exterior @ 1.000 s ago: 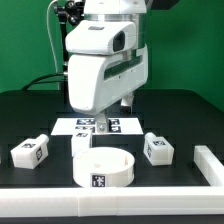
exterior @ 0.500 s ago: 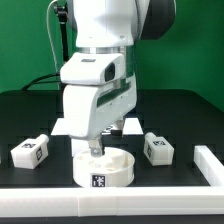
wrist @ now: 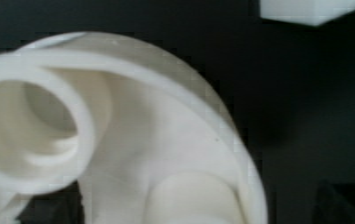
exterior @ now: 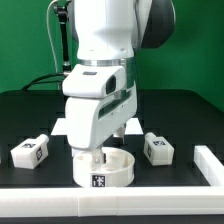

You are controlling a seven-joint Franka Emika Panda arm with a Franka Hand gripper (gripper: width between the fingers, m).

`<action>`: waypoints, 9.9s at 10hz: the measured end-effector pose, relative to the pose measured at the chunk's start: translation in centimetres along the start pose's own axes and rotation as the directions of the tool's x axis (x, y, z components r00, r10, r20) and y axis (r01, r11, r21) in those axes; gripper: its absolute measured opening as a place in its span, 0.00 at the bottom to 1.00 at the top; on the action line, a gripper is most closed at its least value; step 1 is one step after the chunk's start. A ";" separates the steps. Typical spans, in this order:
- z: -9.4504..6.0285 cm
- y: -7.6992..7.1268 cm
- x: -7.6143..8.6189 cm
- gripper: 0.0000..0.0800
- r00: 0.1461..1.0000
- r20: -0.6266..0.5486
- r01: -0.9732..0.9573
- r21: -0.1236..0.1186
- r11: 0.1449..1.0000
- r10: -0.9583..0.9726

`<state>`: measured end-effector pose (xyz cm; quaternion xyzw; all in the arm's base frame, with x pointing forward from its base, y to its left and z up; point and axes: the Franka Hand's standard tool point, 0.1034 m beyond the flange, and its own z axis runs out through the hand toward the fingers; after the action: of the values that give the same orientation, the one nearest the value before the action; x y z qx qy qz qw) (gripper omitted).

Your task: Assemble stool

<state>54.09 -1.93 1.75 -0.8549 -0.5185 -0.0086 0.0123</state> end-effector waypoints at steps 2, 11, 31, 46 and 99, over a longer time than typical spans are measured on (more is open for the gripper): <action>0.2 -0.1 -0.1 0.81 1.000 0.002 -0.001 0.004 1.000 0.001; 0.2 -0.1 -0.1 0.04 1.000 0.003 -0.001 0.005 1.000 0.001; 0.5 -1.9 12.0 0.04 0.998 -0.031 0.055 0.004 0.998 -0.055; -3.9 -1.5 12.8 0.81 0.999 -0.046 -0.031 -0.035 0.999 0.029; 1.5 -4.8 8.5 0.66 0.316 0.762 -0.902 0.057 0.428 0.565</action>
Offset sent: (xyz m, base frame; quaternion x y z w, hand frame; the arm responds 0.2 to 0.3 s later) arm 0.0000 0.0000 0.0000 0.0000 0.0000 0.0000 1.0000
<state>53.73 7.88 0.53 -0.9068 -0.0012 0.4189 0.0471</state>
